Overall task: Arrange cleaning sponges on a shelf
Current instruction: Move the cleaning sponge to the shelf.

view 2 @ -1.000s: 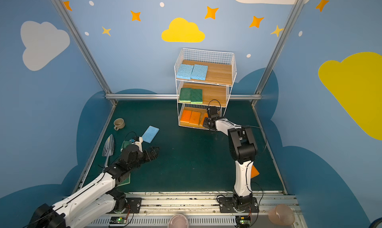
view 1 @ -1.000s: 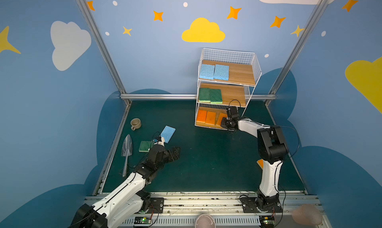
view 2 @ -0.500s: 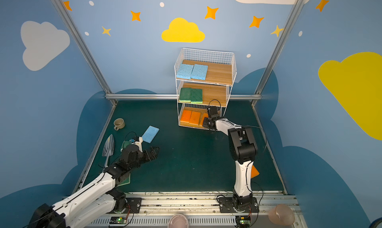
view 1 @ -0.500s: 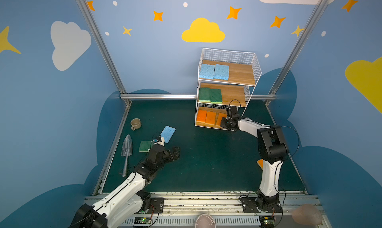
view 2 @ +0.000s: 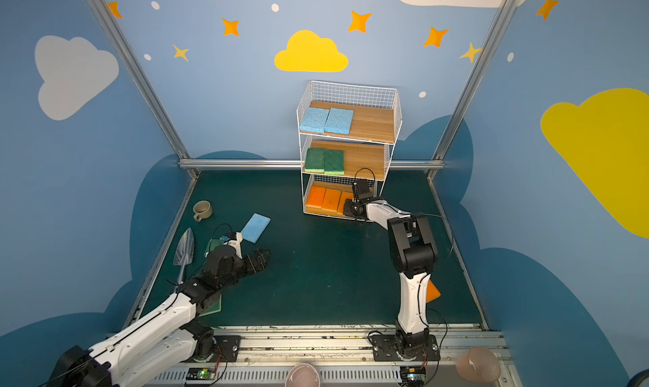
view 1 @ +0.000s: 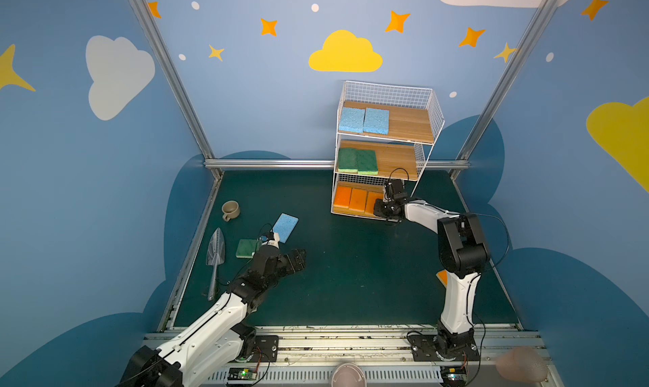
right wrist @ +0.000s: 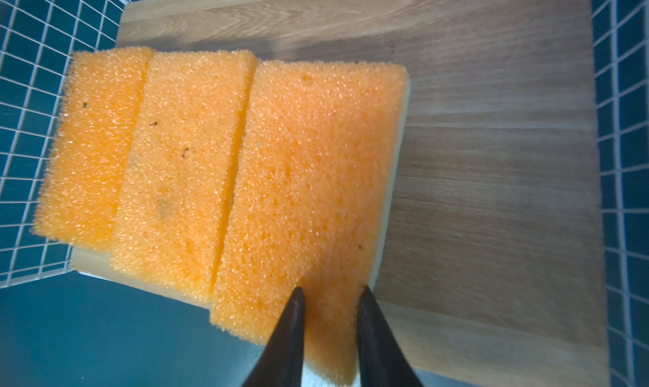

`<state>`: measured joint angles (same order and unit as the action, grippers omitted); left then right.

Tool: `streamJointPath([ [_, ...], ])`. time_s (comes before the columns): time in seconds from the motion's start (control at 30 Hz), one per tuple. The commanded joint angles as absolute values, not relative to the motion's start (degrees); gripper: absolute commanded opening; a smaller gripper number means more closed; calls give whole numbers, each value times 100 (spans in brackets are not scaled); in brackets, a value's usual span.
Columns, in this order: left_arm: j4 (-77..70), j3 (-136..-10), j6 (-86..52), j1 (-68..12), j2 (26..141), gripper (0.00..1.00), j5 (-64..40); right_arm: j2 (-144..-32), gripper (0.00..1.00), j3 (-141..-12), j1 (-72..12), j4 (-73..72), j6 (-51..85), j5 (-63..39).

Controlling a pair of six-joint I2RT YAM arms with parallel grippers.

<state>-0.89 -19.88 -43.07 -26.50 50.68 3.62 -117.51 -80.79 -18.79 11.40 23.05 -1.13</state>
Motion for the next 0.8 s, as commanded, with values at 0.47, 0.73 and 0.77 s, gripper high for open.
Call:
streamJointPath([
  [0.47,211,-2325,-4240,-2675,5168,100,521,-11427,56,-8107,-1845,1193,2390,268],
  [0.73,510,-2596,-4176,-2602,5325,100,533,-10752,62,-7733,-1926,1301,2354,395],
  [0.77,502,-2607,-4149,-2602,5322,100,504,-10650,62,-7688,-1961,1369,2347,425],
])
